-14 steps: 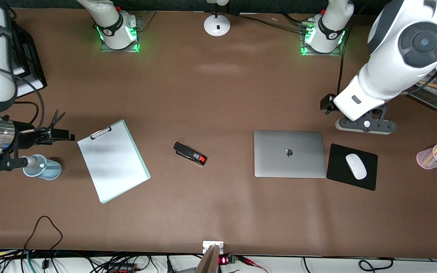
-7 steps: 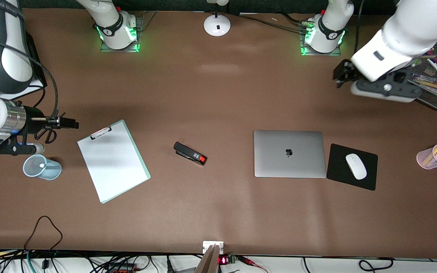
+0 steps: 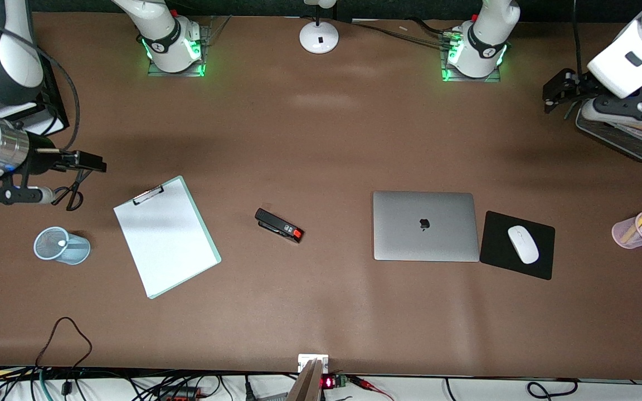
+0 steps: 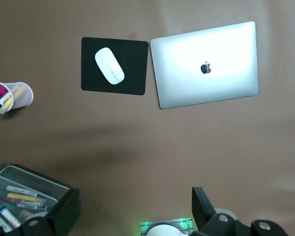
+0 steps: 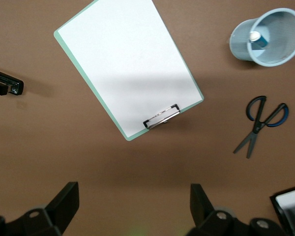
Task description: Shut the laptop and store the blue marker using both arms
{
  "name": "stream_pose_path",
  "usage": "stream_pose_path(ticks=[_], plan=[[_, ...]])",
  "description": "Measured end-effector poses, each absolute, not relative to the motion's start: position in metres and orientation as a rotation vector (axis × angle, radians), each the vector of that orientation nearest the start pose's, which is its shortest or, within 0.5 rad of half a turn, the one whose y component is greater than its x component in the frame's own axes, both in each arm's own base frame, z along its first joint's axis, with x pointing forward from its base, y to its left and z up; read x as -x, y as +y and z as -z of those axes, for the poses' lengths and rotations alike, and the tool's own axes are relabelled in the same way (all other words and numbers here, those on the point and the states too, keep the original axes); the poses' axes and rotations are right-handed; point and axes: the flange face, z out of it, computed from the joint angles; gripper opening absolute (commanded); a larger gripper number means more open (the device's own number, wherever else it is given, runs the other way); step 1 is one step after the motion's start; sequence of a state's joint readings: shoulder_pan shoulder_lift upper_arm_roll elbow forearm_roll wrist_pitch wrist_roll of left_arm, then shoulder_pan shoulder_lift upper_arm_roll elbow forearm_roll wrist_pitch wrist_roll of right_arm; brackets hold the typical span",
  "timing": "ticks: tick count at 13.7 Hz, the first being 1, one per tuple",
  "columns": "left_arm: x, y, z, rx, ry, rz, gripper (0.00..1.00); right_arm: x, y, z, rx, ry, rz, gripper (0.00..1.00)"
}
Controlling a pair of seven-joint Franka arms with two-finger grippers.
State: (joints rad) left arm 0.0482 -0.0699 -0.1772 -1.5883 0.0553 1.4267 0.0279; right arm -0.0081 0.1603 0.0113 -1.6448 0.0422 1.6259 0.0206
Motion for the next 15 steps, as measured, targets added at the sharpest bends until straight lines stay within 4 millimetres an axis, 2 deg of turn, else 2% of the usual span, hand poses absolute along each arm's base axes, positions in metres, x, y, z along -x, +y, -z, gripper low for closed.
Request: stream_pose_path(ticks=[7, 12, 15], plan=[[-0.509, -0.062, -0.647, 3.058, 0.225, -0.119, 1.0, -0.559, 0.006, -0.513, 3.104, 0.068, -0.165, 1.0], [-0.511, -0.054, -0.647, 3.062, 0.202, -0.119, 1.0, -0.538, 0.006, -0.563, 3.107, 0.105, -0.033, 1.0], [-0.511, -0.051, -0.647, 3.063, 0.193, -0.119, 1.0, -0.535, 0.005, -0.586, 3.106, 0.106, -0.003, 1.0]])
